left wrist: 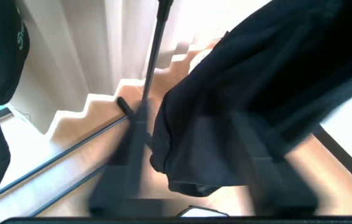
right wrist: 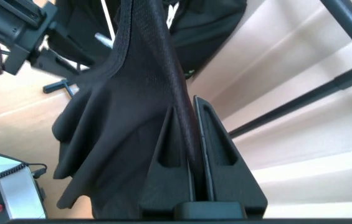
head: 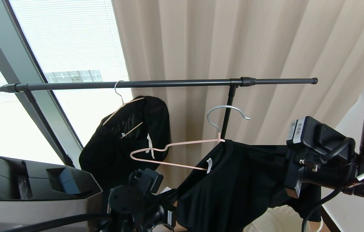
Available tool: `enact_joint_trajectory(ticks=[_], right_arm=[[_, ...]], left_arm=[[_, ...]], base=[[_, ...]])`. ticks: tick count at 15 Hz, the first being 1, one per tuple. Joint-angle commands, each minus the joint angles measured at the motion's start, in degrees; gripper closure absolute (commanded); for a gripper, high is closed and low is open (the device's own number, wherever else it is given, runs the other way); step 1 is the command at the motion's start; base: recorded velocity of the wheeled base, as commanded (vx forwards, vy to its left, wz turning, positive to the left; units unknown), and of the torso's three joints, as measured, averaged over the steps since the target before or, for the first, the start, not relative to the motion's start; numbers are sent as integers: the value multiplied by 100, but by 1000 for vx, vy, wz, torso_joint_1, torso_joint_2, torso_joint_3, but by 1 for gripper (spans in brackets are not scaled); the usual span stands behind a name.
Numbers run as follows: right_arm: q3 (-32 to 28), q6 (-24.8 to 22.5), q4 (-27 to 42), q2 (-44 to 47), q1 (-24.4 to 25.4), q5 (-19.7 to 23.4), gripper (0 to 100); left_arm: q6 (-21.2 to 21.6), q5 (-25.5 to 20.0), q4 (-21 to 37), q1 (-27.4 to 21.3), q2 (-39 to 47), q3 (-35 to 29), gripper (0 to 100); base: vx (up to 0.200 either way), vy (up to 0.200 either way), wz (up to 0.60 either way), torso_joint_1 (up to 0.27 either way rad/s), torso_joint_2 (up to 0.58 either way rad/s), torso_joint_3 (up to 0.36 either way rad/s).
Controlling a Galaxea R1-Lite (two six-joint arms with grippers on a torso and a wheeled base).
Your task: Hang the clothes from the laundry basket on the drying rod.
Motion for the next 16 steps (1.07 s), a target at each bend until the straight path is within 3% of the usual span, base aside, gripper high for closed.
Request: enact_joint_trajectory(ticks=[1, 10, 16], right_arm=[[5, -3, -12, 27, -8, -10, 100], [32, -12, -4, 27, -201, -54, 100], [137, -21, -12, 9, -263, -107, 100]], left_arm=[[12, 10, -3, 21, -41, 2, 100], [214, 28, -3, 434, -595, 2, 100], [346, -16, -3, 1023, -885, -86, 100]], base=[[0, 0, 0, 0, 0, 0], [0, 0, 0, 0, 0, 0], [0, 0, 0, 0, 0, 0]])
